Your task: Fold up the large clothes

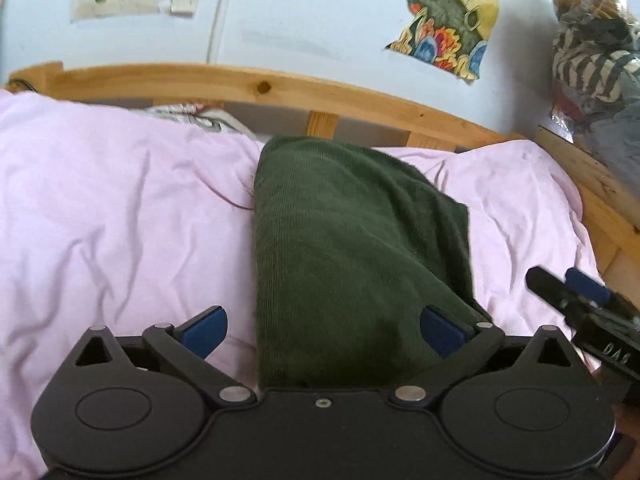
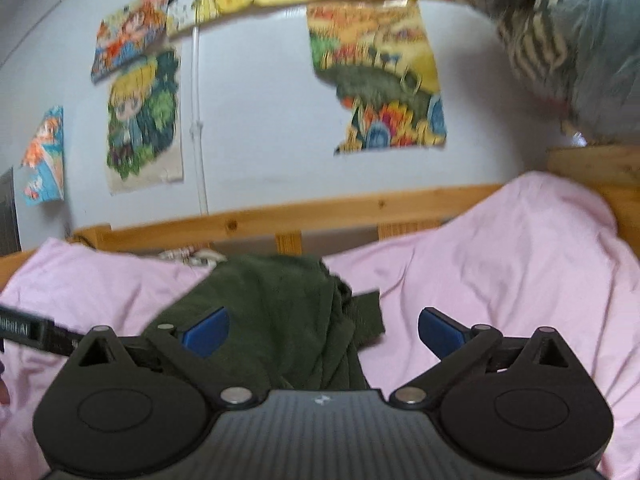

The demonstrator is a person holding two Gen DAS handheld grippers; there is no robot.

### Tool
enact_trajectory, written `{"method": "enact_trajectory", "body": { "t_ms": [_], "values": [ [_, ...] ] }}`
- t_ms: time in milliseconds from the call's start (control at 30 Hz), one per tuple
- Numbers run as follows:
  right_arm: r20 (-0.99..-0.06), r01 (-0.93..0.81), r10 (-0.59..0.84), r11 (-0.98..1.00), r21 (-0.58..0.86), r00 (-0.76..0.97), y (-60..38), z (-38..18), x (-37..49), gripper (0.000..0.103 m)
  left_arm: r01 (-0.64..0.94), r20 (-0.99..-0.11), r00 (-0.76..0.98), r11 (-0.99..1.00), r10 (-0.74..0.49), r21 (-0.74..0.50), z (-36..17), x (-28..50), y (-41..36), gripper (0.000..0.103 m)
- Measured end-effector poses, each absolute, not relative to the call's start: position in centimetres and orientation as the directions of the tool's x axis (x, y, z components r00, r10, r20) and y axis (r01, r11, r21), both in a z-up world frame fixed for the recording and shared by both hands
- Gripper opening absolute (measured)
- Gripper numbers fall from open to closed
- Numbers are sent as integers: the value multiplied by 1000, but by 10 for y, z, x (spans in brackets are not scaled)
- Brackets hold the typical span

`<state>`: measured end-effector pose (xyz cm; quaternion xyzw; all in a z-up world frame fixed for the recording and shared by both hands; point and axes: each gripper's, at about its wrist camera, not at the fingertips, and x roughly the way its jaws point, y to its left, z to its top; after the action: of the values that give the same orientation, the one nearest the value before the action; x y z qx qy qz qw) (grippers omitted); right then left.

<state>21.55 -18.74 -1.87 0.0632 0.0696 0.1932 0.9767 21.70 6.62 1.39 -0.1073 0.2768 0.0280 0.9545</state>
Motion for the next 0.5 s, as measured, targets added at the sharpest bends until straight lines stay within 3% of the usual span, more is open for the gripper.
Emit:
{"method": "enact_trajectory", "body": {
  "t_ms": [300,500],
  "values": [
    [21,-355,361,903,244,932,-210,11,142,103,-142,-420,905,980,71,-139,55,139,51,102],
    [50,-351,352,895,274,935,-217,9,88,103,-154,-369,921,987,123,-55,59,84,45,102]
  ]
}}
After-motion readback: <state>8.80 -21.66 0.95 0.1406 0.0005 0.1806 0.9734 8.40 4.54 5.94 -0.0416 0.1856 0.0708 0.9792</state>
